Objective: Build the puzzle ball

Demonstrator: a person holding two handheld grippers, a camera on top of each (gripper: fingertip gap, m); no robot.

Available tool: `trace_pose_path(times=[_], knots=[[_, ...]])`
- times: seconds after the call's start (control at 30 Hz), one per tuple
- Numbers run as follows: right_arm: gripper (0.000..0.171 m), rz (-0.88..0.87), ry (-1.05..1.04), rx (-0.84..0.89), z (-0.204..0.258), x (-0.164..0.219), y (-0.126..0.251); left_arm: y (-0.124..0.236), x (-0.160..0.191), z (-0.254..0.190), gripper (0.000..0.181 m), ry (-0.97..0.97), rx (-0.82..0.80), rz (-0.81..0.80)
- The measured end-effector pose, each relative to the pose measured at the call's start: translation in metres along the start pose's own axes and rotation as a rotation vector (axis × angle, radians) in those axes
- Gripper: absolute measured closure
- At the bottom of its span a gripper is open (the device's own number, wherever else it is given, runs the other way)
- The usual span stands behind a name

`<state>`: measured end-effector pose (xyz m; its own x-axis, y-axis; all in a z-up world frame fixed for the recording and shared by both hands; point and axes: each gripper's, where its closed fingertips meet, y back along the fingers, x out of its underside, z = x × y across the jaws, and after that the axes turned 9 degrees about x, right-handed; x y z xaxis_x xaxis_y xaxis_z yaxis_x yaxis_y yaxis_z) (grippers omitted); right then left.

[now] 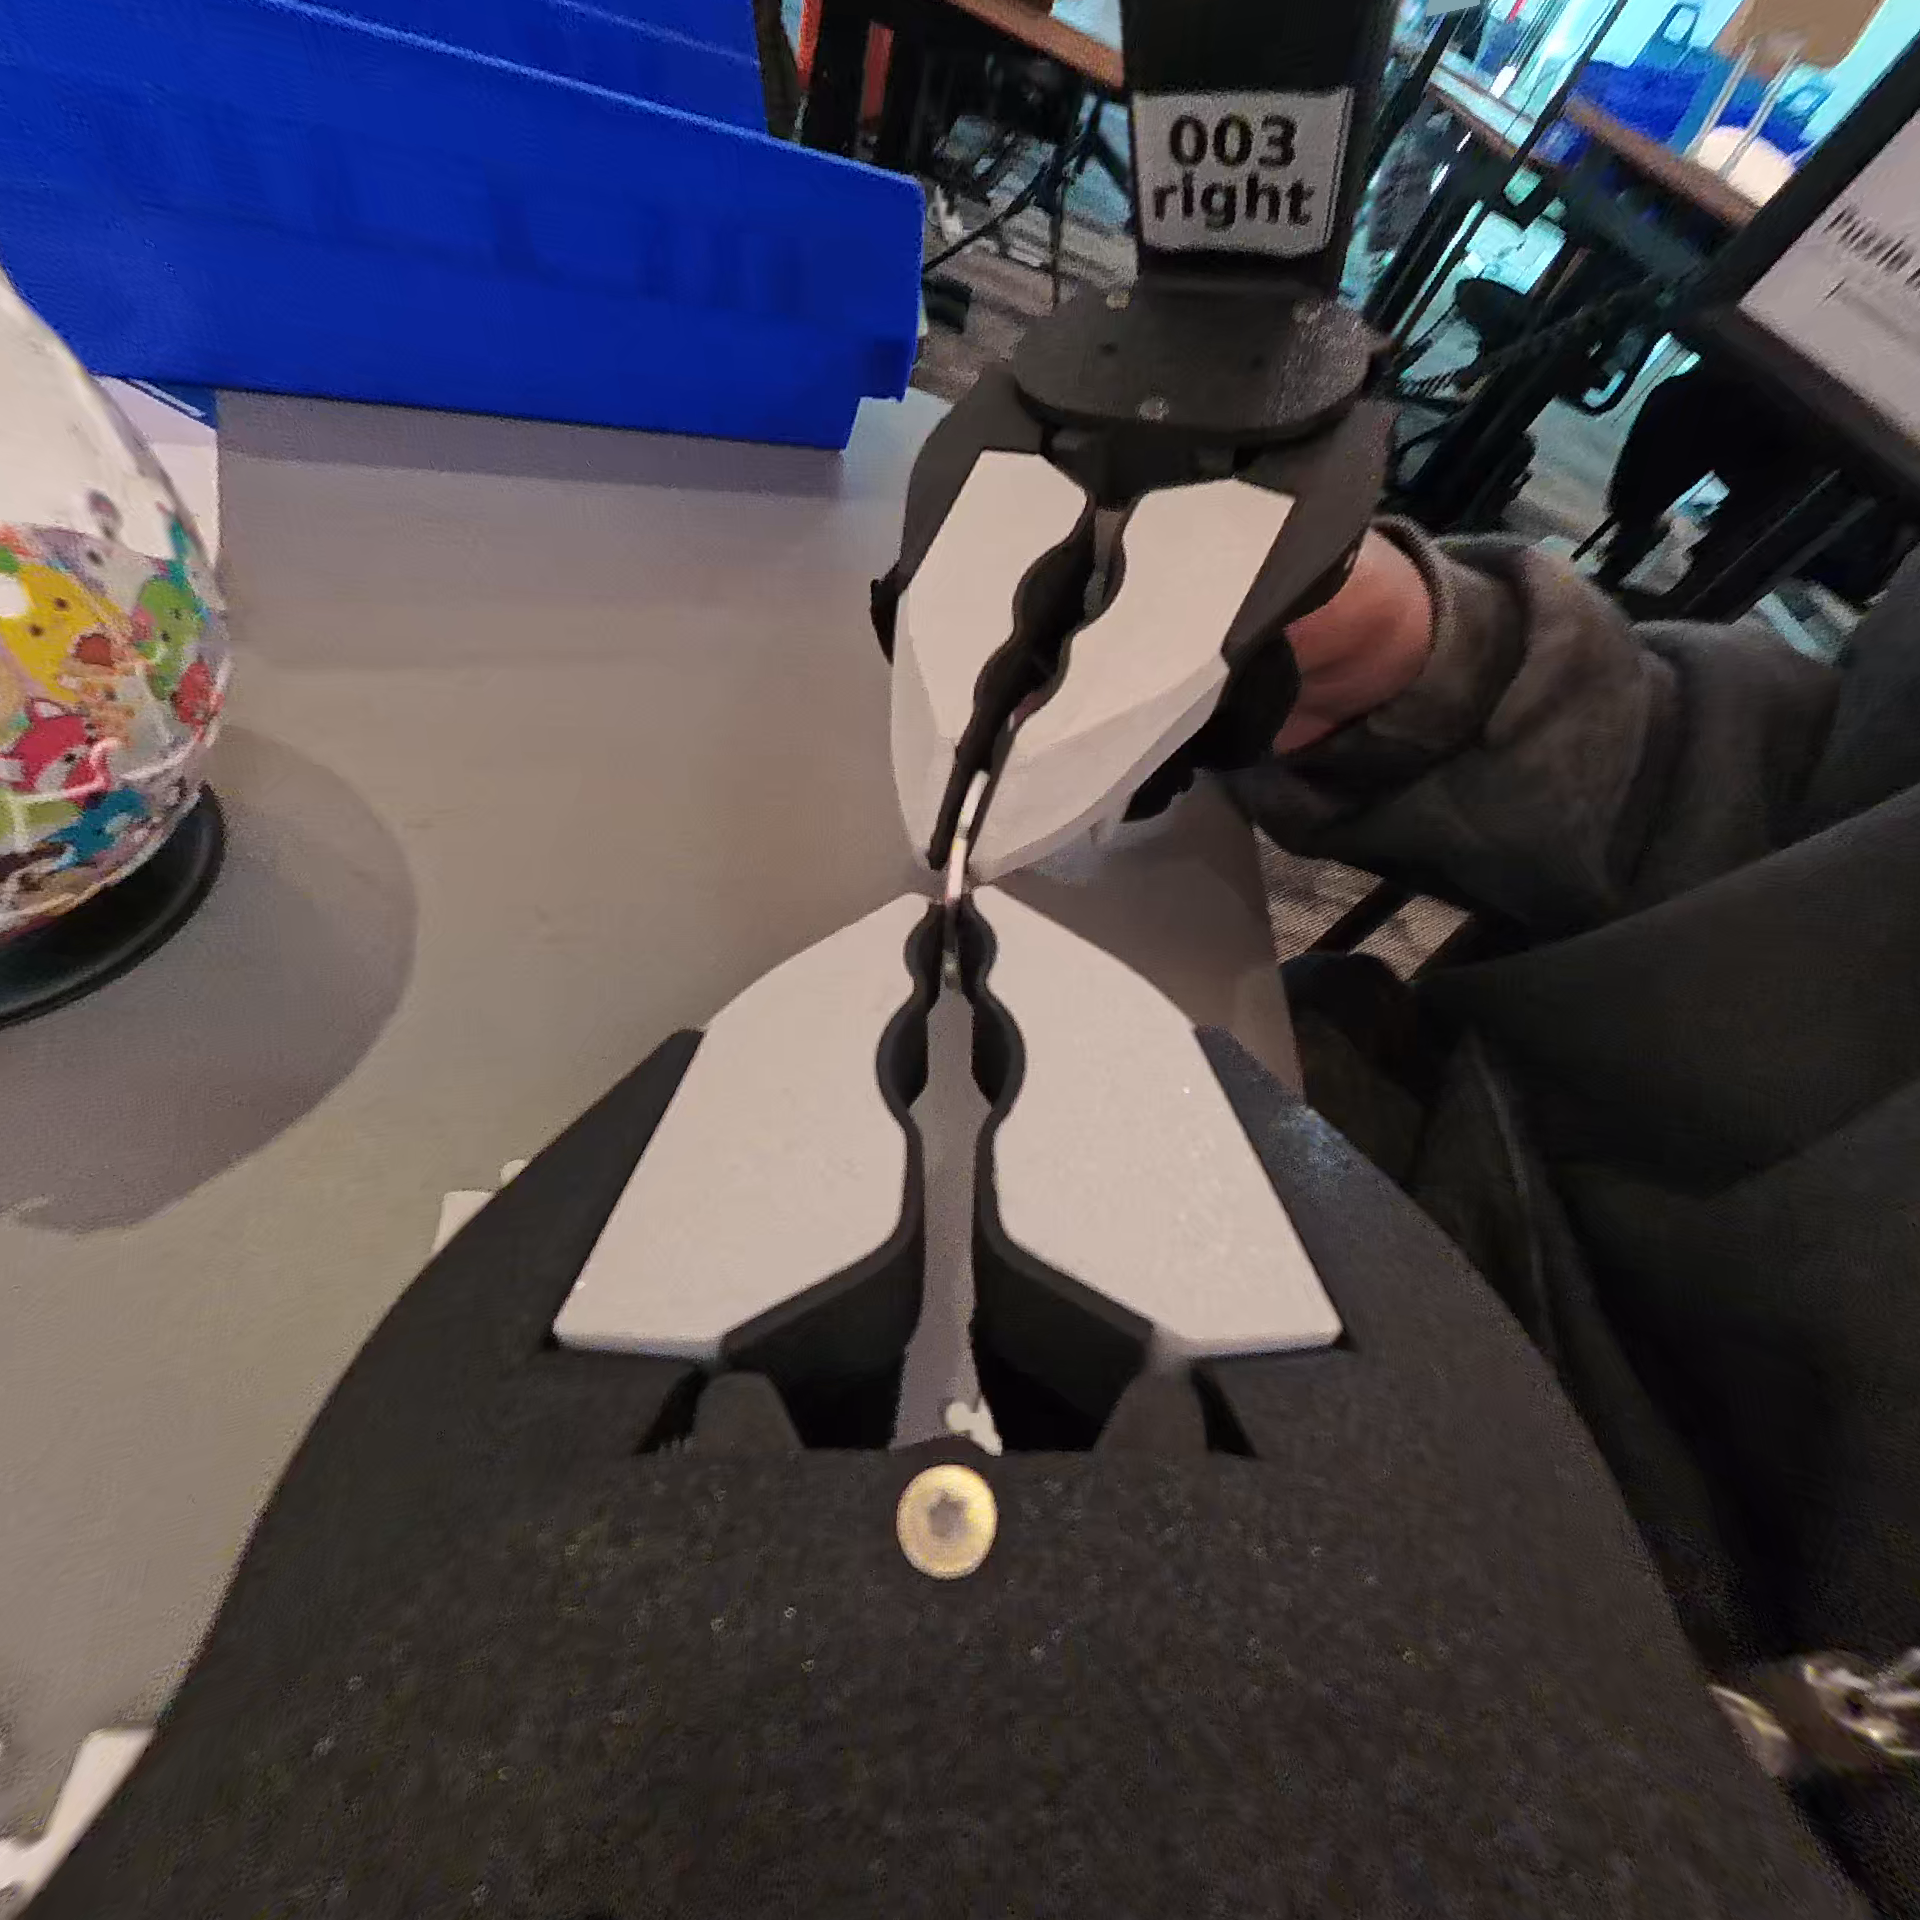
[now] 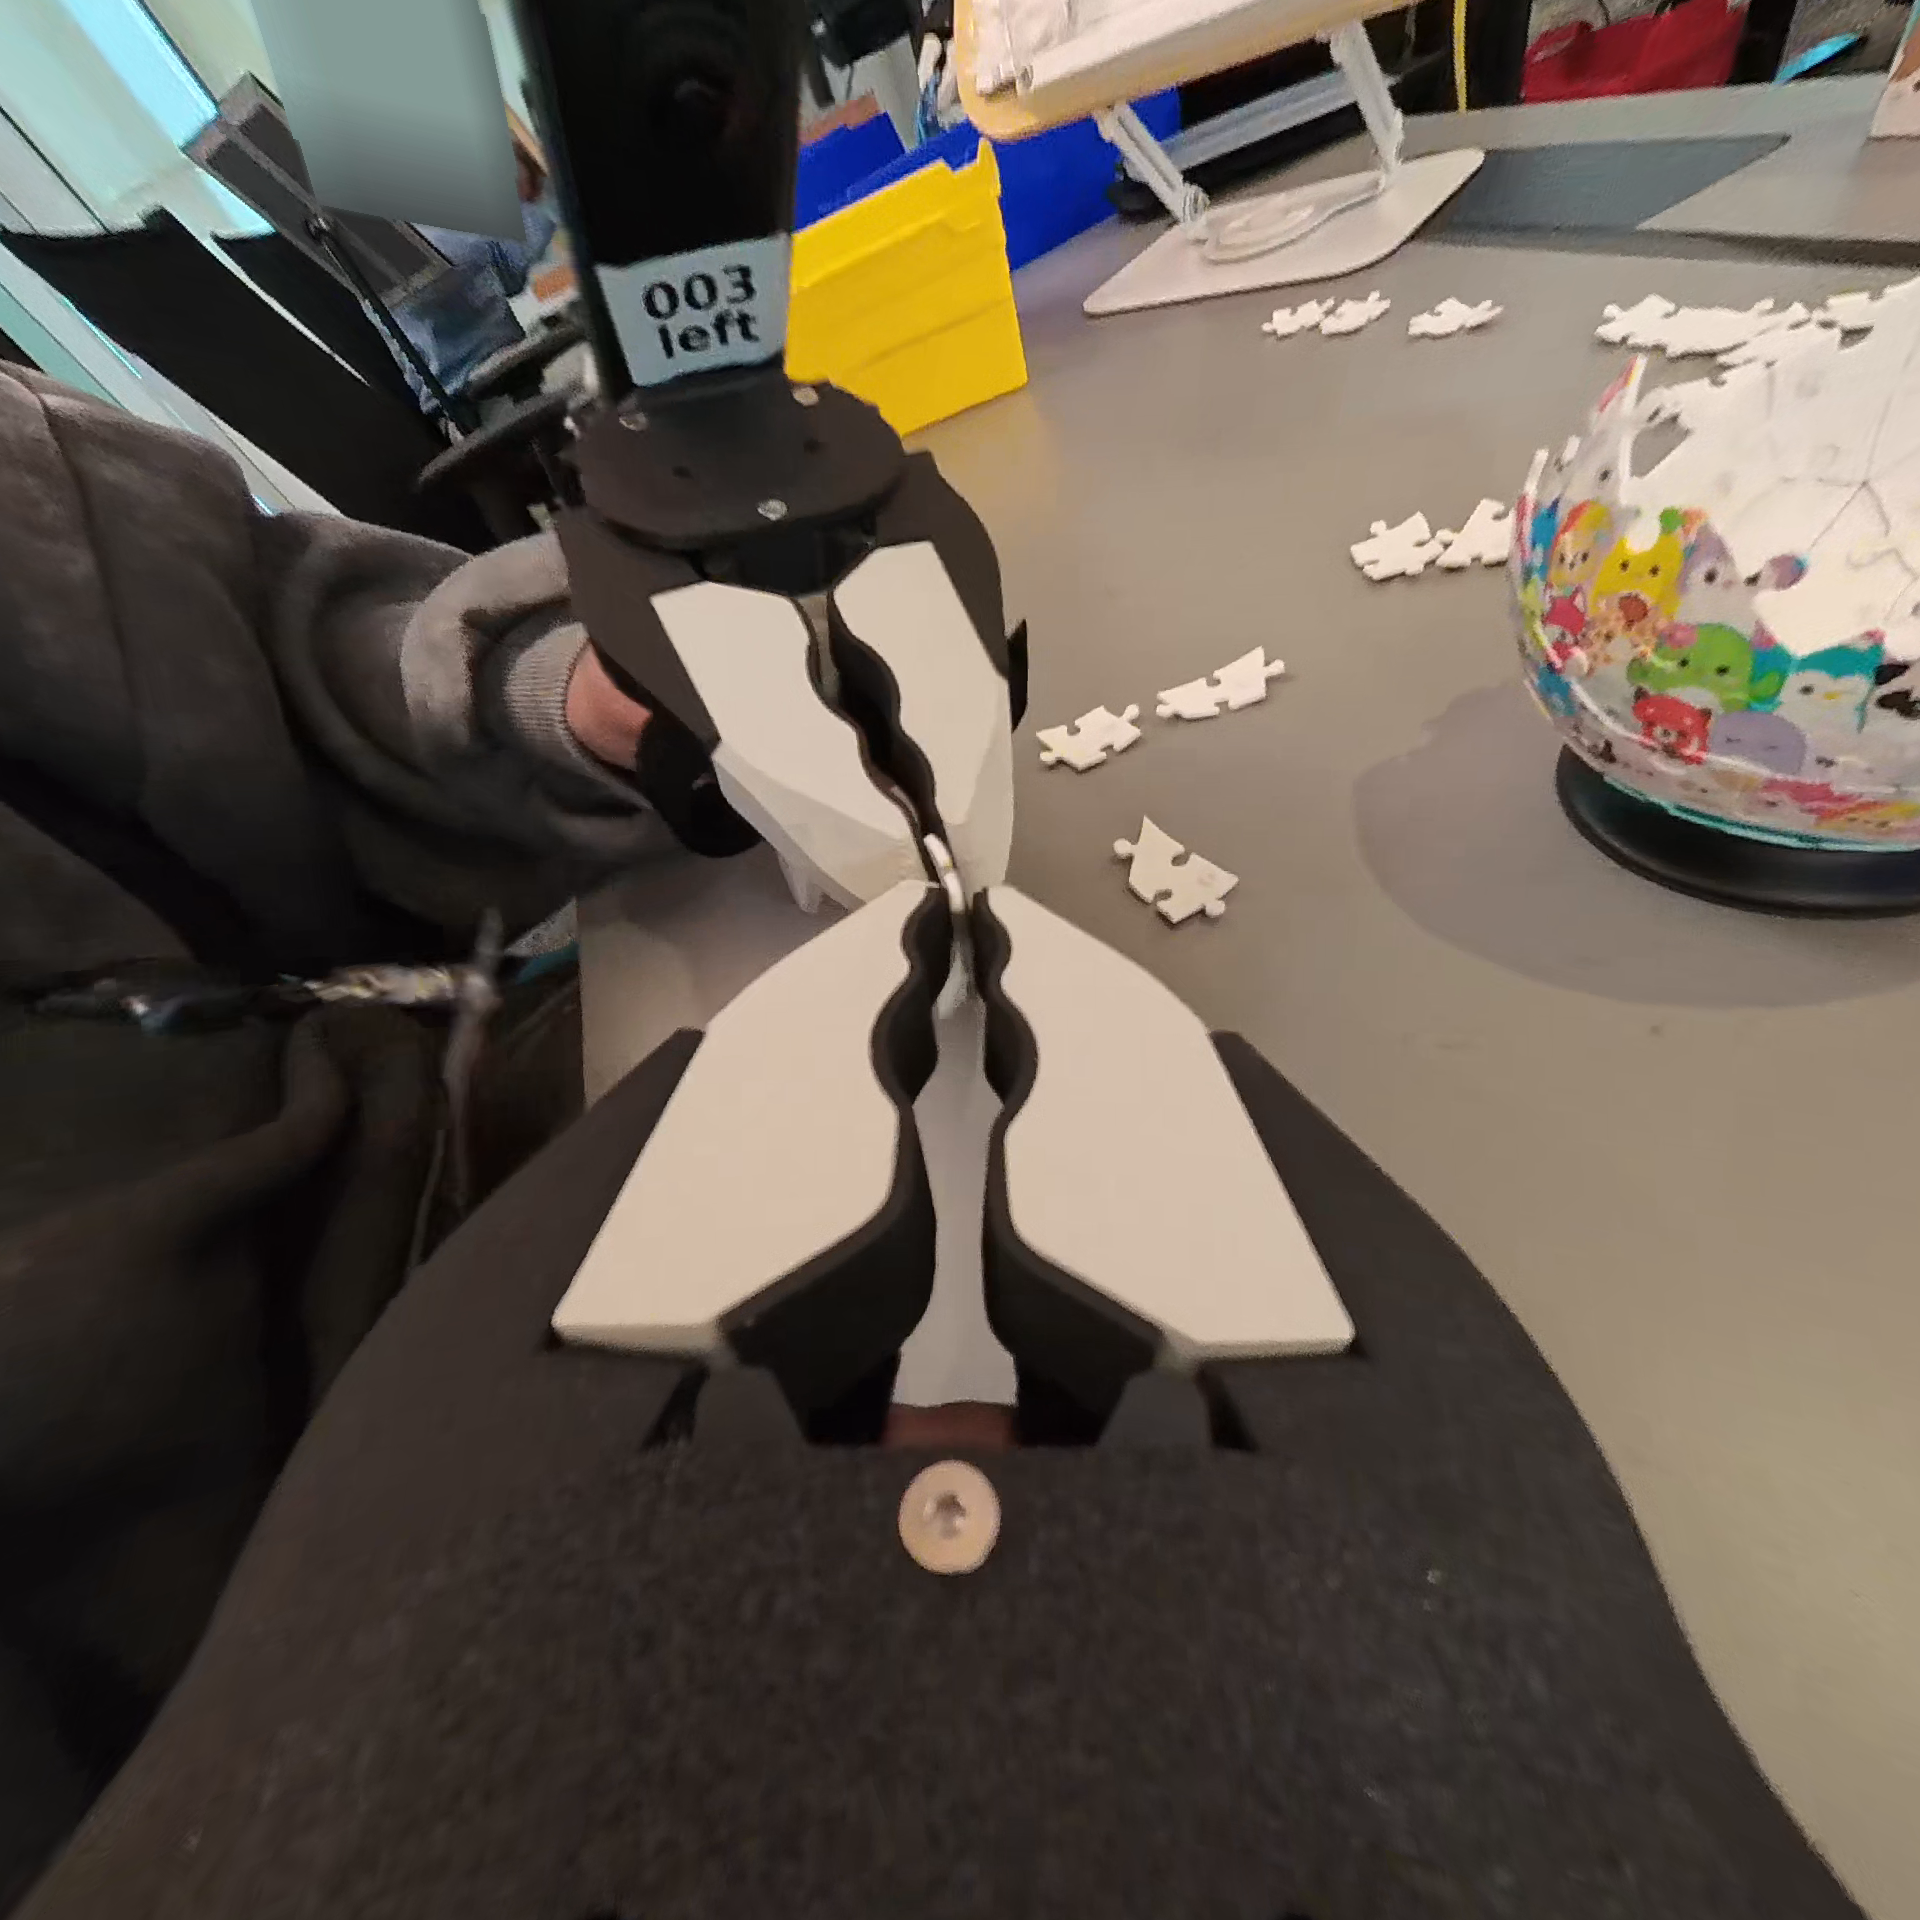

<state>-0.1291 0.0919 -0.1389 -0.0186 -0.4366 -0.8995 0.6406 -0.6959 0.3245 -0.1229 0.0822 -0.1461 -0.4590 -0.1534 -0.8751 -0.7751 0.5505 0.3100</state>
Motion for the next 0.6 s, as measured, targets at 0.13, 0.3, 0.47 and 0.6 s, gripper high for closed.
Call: trace_pose_path(times=[0.13, 0.3, 0.47, 0.6], knots=[[0.168, -0.068, -0.060, -0.046, 0.004, -0.011, 0.005, 0.003, -0.009, -0.007, 0.179, 0.067, 0.068, -0.068], [0.158, -0.113, -0.112, -0.047, -0.002, -0.016, 0.012, 0.012, -0.018, 0.000, 0.179, 0.126, 0.069, -0.139], [0.165, -0.085, -0.109, -0.045, -0.002, -0.012, 0.007, 0.011, -0.021, -0.002, 0.179, 0.176, 0.115, -0.190], [0.169, -0.083, -0.079, -0.019, -0.002, -0.014, 0.010, 0.006, -0.016, -0.003, 0.179, 0.174, 0.133, -0.175]])
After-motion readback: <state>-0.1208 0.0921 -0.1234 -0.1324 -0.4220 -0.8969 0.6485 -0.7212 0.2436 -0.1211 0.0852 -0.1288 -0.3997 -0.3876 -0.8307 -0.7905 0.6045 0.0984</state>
